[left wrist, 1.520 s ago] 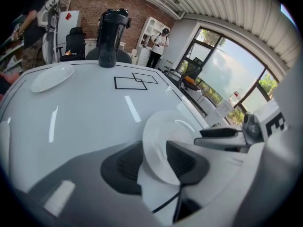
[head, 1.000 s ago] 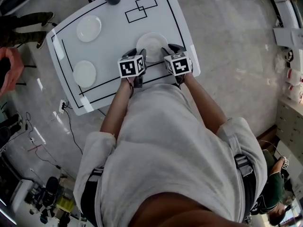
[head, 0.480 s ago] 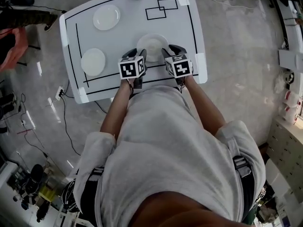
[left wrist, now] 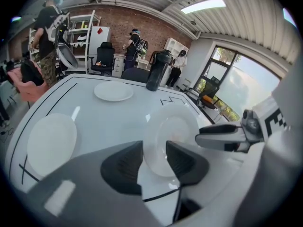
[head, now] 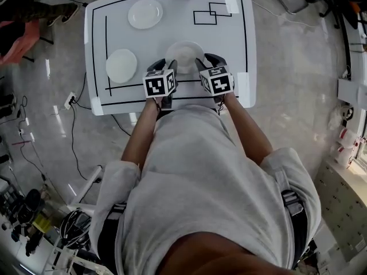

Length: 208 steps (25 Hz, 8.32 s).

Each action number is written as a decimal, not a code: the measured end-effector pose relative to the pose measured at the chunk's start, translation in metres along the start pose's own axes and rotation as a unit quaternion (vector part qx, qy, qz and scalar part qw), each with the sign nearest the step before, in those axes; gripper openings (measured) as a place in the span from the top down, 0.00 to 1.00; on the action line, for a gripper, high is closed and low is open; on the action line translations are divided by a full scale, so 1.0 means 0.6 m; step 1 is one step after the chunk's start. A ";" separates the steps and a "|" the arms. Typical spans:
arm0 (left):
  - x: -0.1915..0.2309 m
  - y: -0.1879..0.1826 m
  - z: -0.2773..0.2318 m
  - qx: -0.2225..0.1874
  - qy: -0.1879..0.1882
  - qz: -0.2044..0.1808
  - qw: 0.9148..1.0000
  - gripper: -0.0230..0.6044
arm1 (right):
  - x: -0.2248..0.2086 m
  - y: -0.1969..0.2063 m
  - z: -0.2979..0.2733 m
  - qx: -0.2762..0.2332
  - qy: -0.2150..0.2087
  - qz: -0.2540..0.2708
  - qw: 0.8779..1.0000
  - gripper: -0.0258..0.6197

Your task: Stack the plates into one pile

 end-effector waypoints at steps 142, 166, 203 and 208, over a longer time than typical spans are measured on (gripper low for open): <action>0.506 0.061 0.109 0.047 -0.028 0.072 0.996 0.72 | 0.411 -0.142 -0.323 0.062 -0.064 0.113 0.990 0.70; 0.350 -0.064 0.226 -0.088 0.026 -0.029 0.995 0.96 | 0.351 -0.233 -0.075 -0.091 -0.037 0.068 0.993 0.96; 0.196 -0.292 0.128 -0.085 0.076 -0.079 0.990 0.96 | 0.186 -0.370 -0.049 -0.145 0.004 -0.012 0.989 0.96; 0.223 -0.313 0.084 -0.067 0.081 -0.079 0.991 0.96 | 0.174 -0.389 -0.096 -0.135 0.017 -0.028 0.990 0.96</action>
Point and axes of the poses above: the fingertips, and each gripper's own axes: z backward along the fingers, x to its left, y out of its underside, the point moved 1 cm from there along z, backward along the fingers, and after that the axes turned 3 degrees about -y, right-handed, at the moved point
